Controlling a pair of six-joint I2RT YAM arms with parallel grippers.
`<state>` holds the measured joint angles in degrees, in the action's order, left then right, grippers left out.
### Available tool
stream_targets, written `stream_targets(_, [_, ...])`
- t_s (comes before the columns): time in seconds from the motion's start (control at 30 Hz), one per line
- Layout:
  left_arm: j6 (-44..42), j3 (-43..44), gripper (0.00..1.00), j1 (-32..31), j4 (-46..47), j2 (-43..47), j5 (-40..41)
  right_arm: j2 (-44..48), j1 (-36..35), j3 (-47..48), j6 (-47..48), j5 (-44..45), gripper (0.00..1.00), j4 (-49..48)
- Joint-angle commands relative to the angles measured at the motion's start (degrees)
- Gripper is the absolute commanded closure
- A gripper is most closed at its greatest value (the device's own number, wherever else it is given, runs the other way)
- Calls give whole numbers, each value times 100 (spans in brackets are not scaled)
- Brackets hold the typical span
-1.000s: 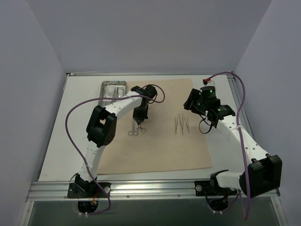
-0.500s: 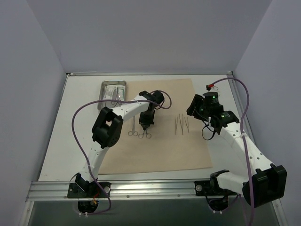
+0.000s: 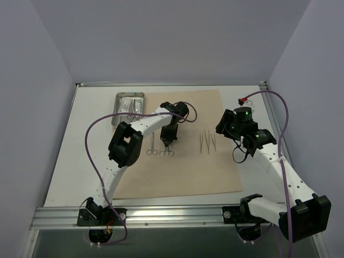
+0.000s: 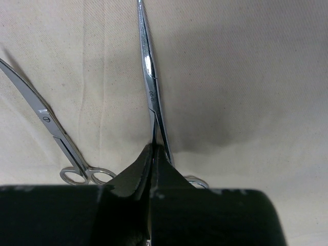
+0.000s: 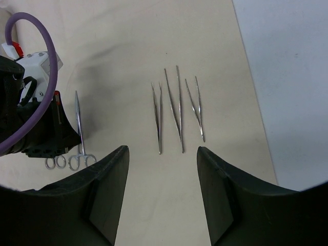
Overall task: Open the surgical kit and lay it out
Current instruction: Place the medical item in the surgical kit.
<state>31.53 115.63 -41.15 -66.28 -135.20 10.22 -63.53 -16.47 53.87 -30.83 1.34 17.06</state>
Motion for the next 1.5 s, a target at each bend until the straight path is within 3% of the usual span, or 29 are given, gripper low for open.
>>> stream_targets(0.0, [125, 249, 98, 80, 142, -121, 94, 95, 47, 10, -28, 191, 48, 78])
stream_targets(0.93, [152, 469, 97, 283, 177, -253, 104, -28, 39, -17, -63, 94, 48, -36])
stream_targets(1.13, [64, 196, 77, 283, 317, -104, -196, 7, 39, 1, -46, 103, 48, -10])
stream_targets(1.47, [46, 108, 73, 283, 317, 300, -187, -19, 47, 36, -55, 77, 48, -62])
